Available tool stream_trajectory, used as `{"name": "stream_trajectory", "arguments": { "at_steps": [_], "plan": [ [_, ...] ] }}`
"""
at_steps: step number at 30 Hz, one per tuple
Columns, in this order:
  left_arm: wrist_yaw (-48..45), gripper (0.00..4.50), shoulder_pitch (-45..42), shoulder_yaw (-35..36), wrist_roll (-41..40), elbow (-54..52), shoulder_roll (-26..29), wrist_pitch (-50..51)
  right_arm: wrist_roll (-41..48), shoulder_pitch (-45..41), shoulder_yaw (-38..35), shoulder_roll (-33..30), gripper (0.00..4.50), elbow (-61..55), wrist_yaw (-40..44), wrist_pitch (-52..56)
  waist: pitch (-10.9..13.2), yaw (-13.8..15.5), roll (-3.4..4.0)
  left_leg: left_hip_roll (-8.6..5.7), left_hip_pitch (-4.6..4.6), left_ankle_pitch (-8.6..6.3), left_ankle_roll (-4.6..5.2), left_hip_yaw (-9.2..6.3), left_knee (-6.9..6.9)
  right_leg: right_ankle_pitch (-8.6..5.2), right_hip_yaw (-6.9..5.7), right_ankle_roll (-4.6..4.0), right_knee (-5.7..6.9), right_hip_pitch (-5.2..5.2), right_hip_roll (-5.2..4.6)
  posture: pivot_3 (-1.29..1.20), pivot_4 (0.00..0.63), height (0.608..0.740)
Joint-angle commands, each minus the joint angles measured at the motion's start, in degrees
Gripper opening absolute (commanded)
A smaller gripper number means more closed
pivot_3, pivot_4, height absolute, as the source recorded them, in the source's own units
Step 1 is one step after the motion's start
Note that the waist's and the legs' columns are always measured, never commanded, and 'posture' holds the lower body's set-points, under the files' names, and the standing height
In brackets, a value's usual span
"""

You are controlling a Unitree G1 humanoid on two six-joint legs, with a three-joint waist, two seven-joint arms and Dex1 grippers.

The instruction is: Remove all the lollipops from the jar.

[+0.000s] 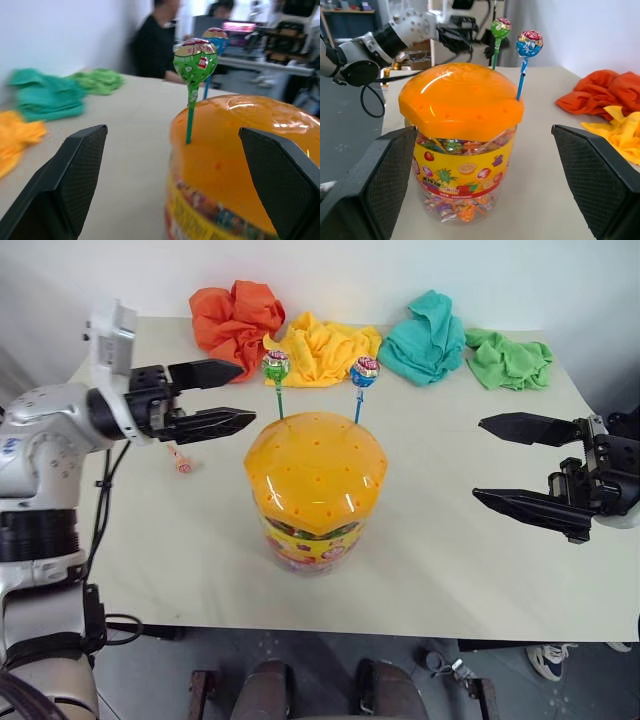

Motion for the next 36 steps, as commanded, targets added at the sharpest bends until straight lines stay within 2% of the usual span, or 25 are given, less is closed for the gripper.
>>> {"name": "stream_trajectory", "arguments": {
  "at_steps": [1,8,9,11,15,23,32,34,36],
  "plan": [
    [-3.7,4.47,-6.0,-1.9,2.2,6.7,-2.9,-5.0,2.1,1.8,-4.3,0.4,4.50,-3.6,-2.3,-0.6,0.0,0.0,-0.03,0.00,-0.01,0.00,0.00,0.00,0.00,0.00,0.00,0.00,0.00,0.00,0.00,0.00,0.150,0.740],
    [-9.0,4.47,-12.7,-3.0,4.5,16.2,-7.2,-9.8,5.5,5.5,-8.7,0.1,4.50,-7.6,-6.2,-0.1,0.0,-0.1,-0.06,0.00,-0.02,0.00,0.01,0.00,0.01,0.01,-0.01,0.01,-0.01,0.00,0.00,0.00,0.150,0.740],
    [-10.0,4.29,-13.2,-2.8,4.6,16.9,-7.5,-10.3,6.0,6.1,-9.3,0.1,4.50,-8.2,-6.9,0.1,0.0,-0.1,-0.07,0.00,-0.02,0.00,0.01,0.00,0.01,0.01,-0.01,0.01,-0.01,0.00,0.00,0.00,0.150,0.740],
    [-10.3,3.88,-13.9,-2.7,5.4,18.5,-8.0,-11.8,6.8,7.1,-10.3,-0.1,4.50,-8.8,-7.9,0.4,0.0,-0.1,-0.07,0.00,-0.02,0.00,0.01,-0.01,0.01,0.00,-0.01,0.01,0.00,0.00,0.00,0.00,0.150,0.740],
    [-13.6,2.60,-14.5,-3.0,5.7,19.8,-7.7,-11.5,7.4,8.4,-11.2,-0.3,4.50,-9.3,-9.4,0.6,0.0,-0.1,-0.07,0.00,-0.02,0.00,0.01,-0.01,0.02,0.01,-0.01,0.01,-0.01,0.00,0.00,0.00,0.150,0.740],
    [-13.5,0.10,-15.8,-1.9,6.0,20.0,-8.2,-11.4,8.3,9.1,-10.7,-0.3,4.50,-9.7,-9.9,0.1,0.0,0.0,-0.07,0.00,-0.02,0.00,0.02,-0.02,0.03,0.01,0.00,0.01,0.00,0.00,0.00,0.00,0.150,0.740],
    [-3.0,0.01,-17.2,4.3,3.4,14.3,-7.5,-6.4,7.1,9.6,-6.6,1.3,4.50,-8.2,-9.3,-0.5,0.1,-0.1,-0.17,0.01,-0.03,0.00,0.03,-0.05,0.04,0.01,0.00,0.02,0.01,0.00,0.00,0.00,0.150,0.740],
    [0.7,0.01,-16.6,5.4,3.8,13.0,-6.6,-4.7,7.0,9.9,-6.4,1.3,4.50,-7.8,-9.2,-0.5,0.1,-0.1,-0.17,0.01,-0.03,0.00,0.02,-0.06,0.04,0.01,0.00,0.02,0.01,0.00,0.00,0.00,0.150,0.740],
    [8.4,0.01,-15.8,5.5,6.8,12.7,-4.6,-1.7,7.2,10.2,-6.2,1.4,4.50,-7.5,-9.1,-0.3,0.1,-0.1,-0.17,0.01,-0.03,0.00,0.02,-0.07,0.04,0.01,0.00,0.02,0.01,0.00,0.00,0.00,0.150,0.740]
  ]
}}
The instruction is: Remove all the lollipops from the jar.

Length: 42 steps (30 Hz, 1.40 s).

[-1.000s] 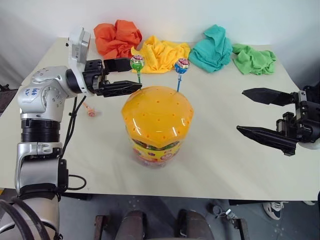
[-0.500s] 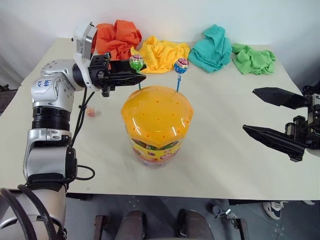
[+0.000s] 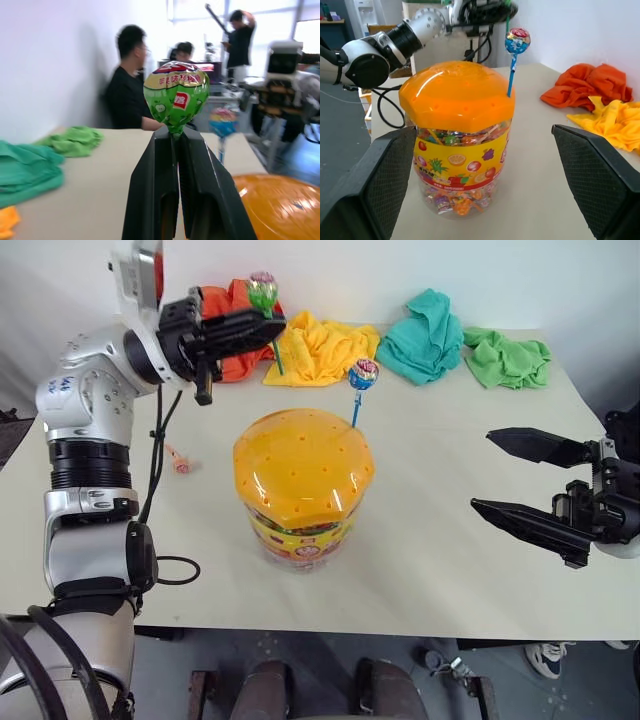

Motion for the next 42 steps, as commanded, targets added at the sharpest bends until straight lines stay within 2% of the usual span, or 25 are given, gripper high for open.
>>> {"name": "stream_trajectory", "arguments": {
  "at_steps": [1,7,13,18,22,33,36,42],
  "plan": [
    [12.2,0.01,0.8,1.1,3.8,-3.0,4.0,5.6,0.2,0.4,-0.7,0.3,4.50,0.5,0.5,-0.9,0.0,0.0,0.00,0.00,0.01,0.00,0.00,-0.01,0.00,0.00,0.01,0.00,0.01,0.00,0.00,0.00,0.150,0.740],
    [23.3,0.01,8.6,-1.8,9.7,-8.0,9.8,16.7,-0.6,-1.1,1.9,0.5,4.50,2.3,1.2,-1.3,0.0,-0.1,0.00,0.00,0.03,0.00,0.00,0.00,-0.01,0.00,0.03,0.00,0.02,0.00,0.00,0.00,0.150,0.740],
    [26.1,0.01,24.7,-3.4,8.5,-23.5,13.1,29.2,-1.5,-4.8,5.8,0.7,4.50,4.4,1.7,-1.4,0.0,0.1,-0.04,0.00,0.00,0.00,0.00,-0.04,-0.01,0.00,0.02,0.00,0.00,0.00,0.00,0.00,0.150,0.740],
    [28.7,0.01,30.6,-4.0,8.7,-30.0,15.6,37.2,-2.0,-6.2,7.0,0.8,4.50,5.2,2.1,-1.2,0.1,0.1,-0.10,0.01,-0.02,0.00,-0.01,-0.08,0.00,0.00,0.02,0.00,0.00,0.00,0.00,0.00,0.150,0.740],
    [29.3,1.07,33.2,-6.4,9.5,-31.4,17.7,38.9,-2.3,-6.7,7.5,0.7,4.50,5.7,2.4,-1.1,0.1,0.1,-0.09,0.01,0.02,0.00,-0.01,-0.04,-0.03,0.00,0.04,-0.01,0.01,0.00,0.00,0.00,0.150,0.740],
    [29.0,4.34,29.8,-3.8,6.4,-32.3,18.2,40.0,-2.7,-7.6,6.9,-0.1,4.50,6.4,2.8,-0.8,0.1,0.1,-0.09,0.01,0.01,0.00,-0.01,-0.04,-0.03,0.00,0.03,-0.01,0.00,0.00,0.00,0.00,0.150,0.740],
    [26.4,4.44,28.6,-1.0,4.0,-33.3,19.0,36.9,-2.9,-8.1,6.4,-0.6,4.50,6.5,2.5,-0.9,0.1,0.1,-0.09,0.01,0.00,0.00,-0.01,-0.04,-0.03,0.00,0.02,-0.01,0.00,0.00,0.00,0.00,0.150,0.740],
    [18.9,4.44,27.0,7.8,-2.7,-32.5,16.7,24.4,-2.9,-11.3,7.0,-1.7,4.50,7.7,1.0,0.3,0.1,0.0,-0.09,0.01,0.01,0.00,-0.01,-0.01,-0.03,0.00,0.04,-0.01,-0.01,-0.01,0.00,0.00,0.150,0.740]
  ]
}}
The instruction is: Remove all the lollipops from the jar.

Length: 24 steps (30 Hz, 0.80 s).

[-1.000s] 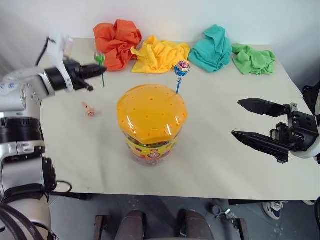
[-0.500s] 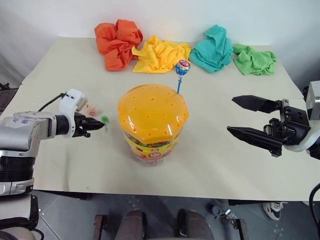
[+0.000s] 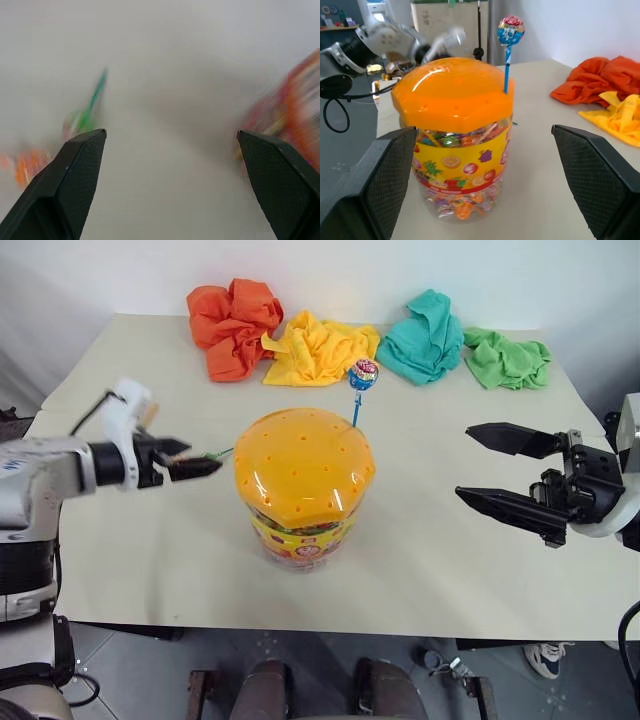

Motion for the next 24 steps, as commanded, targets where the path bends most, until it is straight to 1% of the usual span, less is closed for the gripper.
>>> {"name": "stream_trajectory", "arguments": {
  "at_steps": [1,4,10,12,13,14,17,20,24],
  "plan": [
    [-5.2,4.44,-1.5,5.3,-4.3,0.1,-0.6,-8.0,0.8,-2.9,-0.7,-1.2,4.50,0.0,-1.4,0.5,0.0,0.0,0.00,0.00,0.00,0.00,0.00,0.00,0.00,0.00,-0.01,0.00,0.00,0.00,0.00,0.00,0.150,0.740],
    [-13.1,4.44,-1.8,8.8,-9.4,2.5,-2.8,-14.6,1.0,-6.9,2.4,0.2,4.50,0.1,-3.7,1.3,0.0,-0.1,0.01,0.01,0.02,0.00,0.00,0.02,0.01,0.00,-0.01,0.00,0.01,0.00,0.00,0.00,0.150,0.740],
    [-22.9,4.44,-1.3,8.6,-12.3,7.0,-3.1,-20.6,0.8,-15.1,9.6,4.1,4.50,1.5,-7.0,3.5,0.0,-0.2,0.01,0.00,0.01,0.00,0.00,0.03,0.01,0.00,-0.02,0.00,0.01,0.00,0.00,0.00,0.150,0.740],
    [-28.4,4.44,-1.3,9.5,-15.4,8.6,-4.3,-22.2,-1.9,-19.7,13.4,7.3,4.50,4.0,-7.4,2.6,0.0,-0.3,0.01,0.00,0.01,0.00,-0.01,0.05,0.01,0.00,-0.01,0.00,0.02,-0.03,0.01,0.00,0.150,0.740],
    [-30.0,4.44,-1.6,10.5,-17.1,9.4,-5.3,-22.9,-5.0,-21.4,15.6,8.3,4.50,5.1,-6.9,1.3,0.0,-0.3,0.01,0.00,0.01,0.00,0.00,0.07,0.01,0.00,0.00,0.00,0.04,-0.03,0.01,0.00,0.150,0.740],
    [-32.8,4.44,-1.2,10.4,-17.6,9.9,-5.2,-24.0,-7.5,-23.7,18.2,9.3,4.50,6.4,-6.4,1.0,0.0,-0.3,0.01,0.00,0.00,0.00,0.00,0.08,0.01,0.00,0.00,0.00,0.03,-0.06,0.01,0.00,0.150,0.740],
    [-38.0,4.44,0.9,9.3,-16.2,10.9,-3.6,-27.3,-11.2,-28.0,22.2,11.0,4.50,9.9,-5.4,2.0,0.0,-0.7,0.01,0.00,-0.04,0.00,0.00,0.13,0.01,0.00,0.02,0.00,0.07,-0.15,0.01,0.00,0.150,0.740],
    [-40.3,4.44,3.1,8.6,-15.5,11.6,-1.9,-28.7,-13.2,-30.5,23.5,12.8,4.50,13.2,-4.1,1.7,0.0,-0.7,0.01,0.00,-0.11,0.00,0.00,0.12,0.00,0.00,0.01,-0.01,0.08,-0.23,0.00,0.00,0.150,0.740],
    [-40.1,4.44,5.8,9.0,-15.9,11.3,-0.4,-30.2,-15.5,-33.1,24.5,15.4,4.50,17.2,-1.2,0.5,0.0,-0.9,0.02,0.00,-0.17,0.00,0.00,0.15,0.00,0.00,0.02,-0.01,0.10,-0.32,0.00,0.00,0.150,0.740]
  ]
}}
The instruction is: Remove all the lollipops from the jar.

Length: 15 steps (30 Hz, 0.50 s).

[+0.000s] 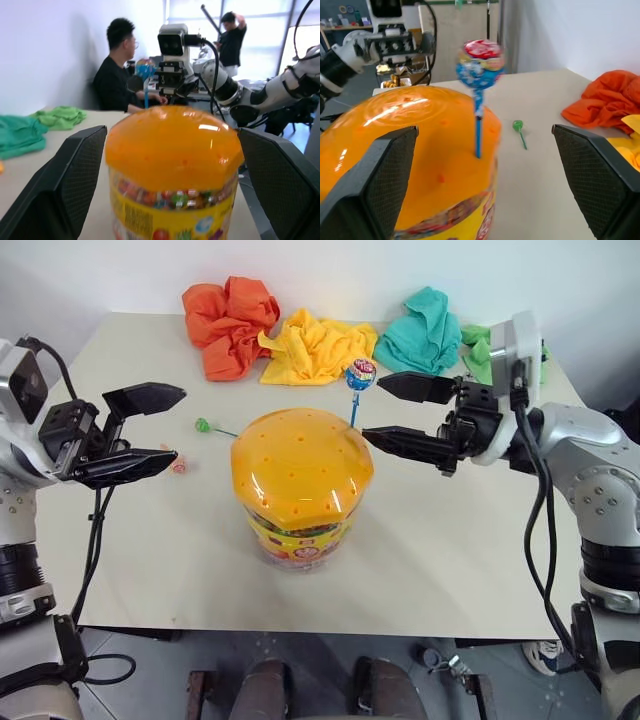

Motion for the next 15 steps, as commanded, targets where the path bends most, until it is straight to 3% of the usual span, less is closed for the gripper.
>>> {"name": "stream_trajectory", "arguments": {
  "at_steps": [1,6,10,15],
  "plan": [
    [-3.4,4.44,1.4,1.4,-0.8,-1.5,1.4,-1.7,-1.6,-2.6,-0.4,1.1,4.50,2.0,2.9,-1.8,0.0,-0.1,0.00,0.00,-0.01,0.00,0.00,0.01,-0.01,0.00,0.00,0.00,0.01,-0.01,0.00,0.00,0.150,0.740],
    [-1.3,4.44,4.5,3.8,-2.7,-3.5,1.8,-1.5,-3.7,-6.2,0.9,3.0,4.50,6.0,7.3,-1.9,0.0,-0.8,0.02,0.01,-0.05,0.00,0.00,0.01,-0.01,0.00,0.02,0.00,0.07,-0.10,0.00,0.00,0.150,0.740],
    [-0.4,4.50,5.9,5.1,-3.4,-4.8,1.8,-1.3,-5.6,-8.6,2.3,4.0,3.59,8.3,9.5,-1.1,0.0,-0.9,0.02,0.03,-0.06,0.00,0.00,0.14,-0.03,-0.01,0.04,-0.02,0.25,-0.29,-0.01,0.00,0.150,0.740],
    [0.2,4.50,7.2,5.8,-3.8,-6.1,1.9,-1.2,-7.1,-10.3,2.3,5.2,1.92,9.9,10.4,-1.3,0.0,-0.9,0.02,0.03,-0.12,0.00,0.00,0.30,-0.02,-0.02,0.16,-0.03,0.45,-0.51,-0.03,0.00,0.150,0.740]
  ]
}}
